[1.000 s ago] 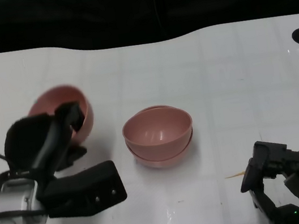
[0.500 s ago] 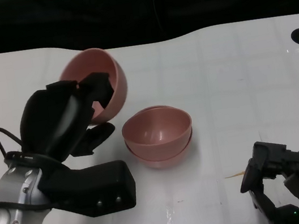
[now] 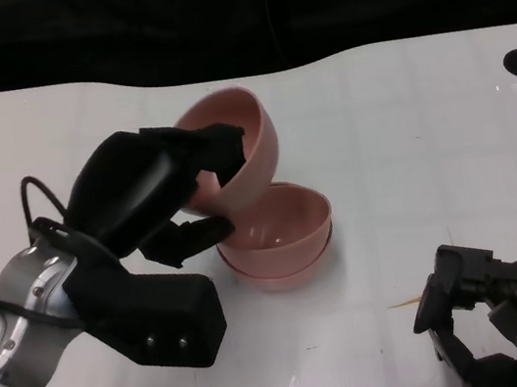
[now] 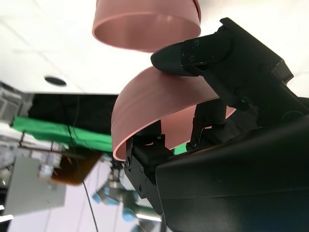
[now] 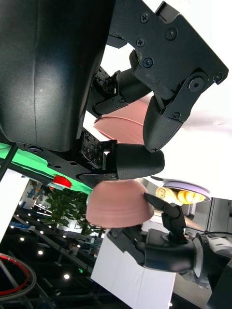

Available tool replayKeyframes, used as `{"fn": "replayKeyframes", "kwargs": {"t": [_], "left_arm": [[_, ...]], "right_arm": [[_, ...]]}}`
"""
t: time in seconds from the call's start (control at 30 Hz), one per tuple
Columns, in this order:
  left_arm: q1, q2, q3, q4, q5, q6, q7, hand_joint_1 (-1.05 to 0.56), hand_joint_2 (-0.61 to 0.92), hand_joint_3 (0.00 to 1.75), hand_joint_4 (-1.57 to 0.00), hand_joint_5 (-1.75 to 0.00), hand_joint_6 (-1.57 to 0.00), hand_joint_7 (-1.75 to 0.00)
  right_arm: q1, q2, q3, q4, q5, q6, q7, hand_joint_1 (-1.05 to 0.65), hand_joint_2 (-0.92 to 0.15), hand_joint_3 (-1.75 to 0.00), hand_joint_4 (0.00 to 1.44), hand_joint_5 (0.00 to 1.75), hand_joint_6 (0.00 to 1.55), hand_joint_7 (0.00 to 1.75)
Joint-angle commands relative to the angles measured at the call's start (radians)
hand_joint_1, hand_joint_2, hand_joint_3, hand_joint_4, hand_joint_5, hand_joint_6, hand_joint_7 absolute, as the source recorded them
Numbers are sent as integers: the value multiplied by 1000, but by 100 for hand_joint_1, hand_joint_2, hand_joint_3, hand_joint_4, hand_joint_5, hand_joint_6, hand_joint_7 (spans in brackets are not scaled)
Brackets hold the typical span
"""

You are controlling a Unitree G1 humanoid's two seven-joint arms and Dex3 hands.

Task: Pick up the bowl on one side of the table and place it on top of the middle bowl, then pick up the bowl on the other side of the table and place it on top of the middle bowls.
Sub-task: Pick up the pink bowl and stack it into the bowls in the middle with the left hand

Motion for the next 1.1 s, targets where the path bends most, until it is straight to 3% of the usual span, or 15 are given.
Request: {"fn": "replayKeyframes", "kwargs": {"t": [0.03,0.27,0.3,0.33,0.37,0.4,0.43,0.47,0.5,0.63,0.73,0.87,0.97,1.1], "left_arm": [[-42,4,-25,32,31,-10,-27,-25,56,97,-85,-175,-74,-168],[-84,-17,-79,109,63,-13,-56,-26,66,83,-86,-175,-72,-170],[-88,-23,-83,120,61,-5,-65,-26,68,81,-84,-172,-75,-156],[-89,-27,-87,127,62,5,-74,-27,70,72,-82,-155,-79,-124],[-90,-30,-91,133,66,14,-81,-27,75,52,-79,-126,-82,-81],[-90,-32,-96,140,73,21,-81,-27,79,38,-78,-110,-86,-56],[-89,-33,-103,144,82,29,-84,-28,84,25,-75,-94,-84,-34],[-88,-35,-108,148,85,37,-93,-35,89,14,-64,-67,-74,-14],[-87,-36,-111,150,87,44,-99,-39,90,11,-57,-54,-67,-7],[-78,-42,-117,150,76,91,-152,-59,92,12,-27,-30,-38,0],[-70,-41,-120,139,82,122,-173,-69,92,18,-13,-22,-25,0],[-66,-40,-123,132,84,135,-176,-74,92,23,-7,-19,-19,0],[-40,-39,-123,116,135,156,-88,-83,92,30,-1,-4,-6,-1],[-8,-35,-107,81,145,163,-46,-85,92,32,0,0,-1,0]], "right_arm": [[0,-6,-9,3,7,-14,2,-24,-39,-134,88,175,83,146],[4,-6,-9,-4,-2,-8,-3,-22,-39,-135,87,175,82,146],[5,-6,-8,-5,-2,-8,-3,-22,-39,-135,87,175,82,146],[5,-6,-8,-6,-1,-7,-2,-22,-39,-135,87,175,82,146],[5,-5,-8,-8,-1,-6,-2,-22,-39,-135,88,175,82,146],[6,-5,-8,-9,0,-5,-2,-22,-39,-135,88,175,82,146],[6,-5,-8,-9,0,-5,-2,-22,-39,-135,88,175,82,146],[6,-5,-8,-9,-1,-5,-3,-21,-39,-135,88,175,82,146],[6,-6,-8,-9,-2,-5,-3,-21,-39,-135,88,175,82,146],[7,-5,-8,-10,-2,-3,-4,-22,-38,-135,88,175,82,146],[8,-5,-6,-12,3,2,0,-22,-38,-135,88,175,82,146],[8,-4,-5,-12,5,4,1,-22,-38,-135,88,175,82,146],[5,-8,-5,-4,6,-1,7,-22,-38,-135,87,175,82,146],[4,-7,-7,-1,-2,-7,4,-23,-38,-135,87,175,83,146]]}}
